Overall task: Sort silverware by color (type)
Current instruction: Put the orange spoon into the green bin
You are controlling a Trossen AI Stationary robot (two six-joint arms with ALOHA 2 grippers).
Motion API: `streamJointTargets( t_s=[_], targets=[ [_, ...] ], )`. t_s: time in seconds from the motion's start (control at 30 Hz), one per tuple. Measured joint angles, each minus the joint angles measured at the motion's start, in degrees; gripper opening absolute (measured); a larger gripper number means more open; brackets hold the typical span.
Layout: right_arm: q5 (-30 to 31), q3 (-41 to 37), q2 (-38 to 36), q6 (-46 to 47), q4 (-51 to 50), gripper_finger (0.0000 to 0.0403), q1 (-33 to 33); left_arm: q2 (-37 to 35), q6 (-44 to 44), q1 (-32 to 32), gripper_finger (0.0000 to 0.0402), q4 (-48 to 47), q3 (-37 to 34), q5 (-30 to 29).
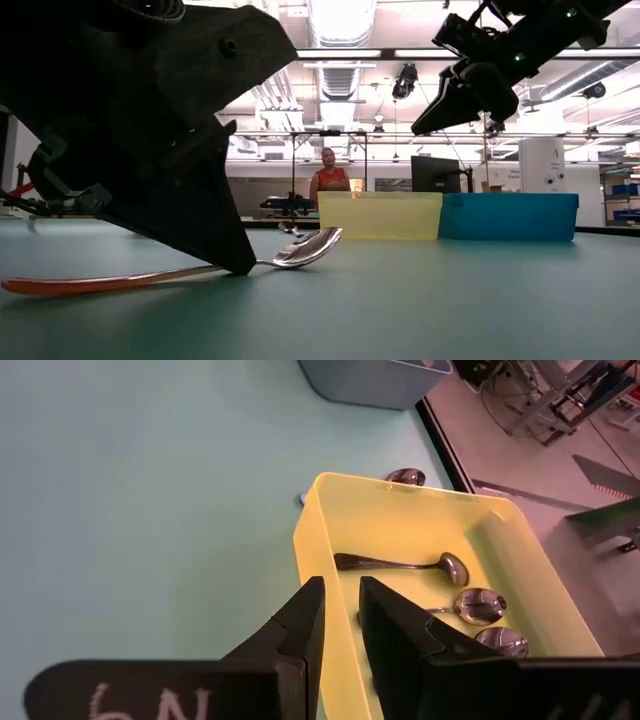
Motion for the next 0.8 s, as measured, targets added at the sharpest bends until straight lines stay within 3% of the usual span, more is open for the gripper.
streamJointTargets(
  t_s=[0.3,0.53,0.8],
  targets=[
    [0.0,0.0,0.0,0.0,0.0,0.0059,0.0,-4.4,-0.8,1.7,0.0000,-8.4,0.0,-1.2],
    [0.1,0.0,0.0,0.2,0.2,0.0059,0.0,-8.6,-7.0,3.7,0.0000,-21.0,0.0,-1.2],
    [0.1,0.0,0.0,0.1,0.6,0.0059,0.0,-13.5,-7.9,7.5,0.0000,-32.4,-0.5,-2.3]
  ],
)
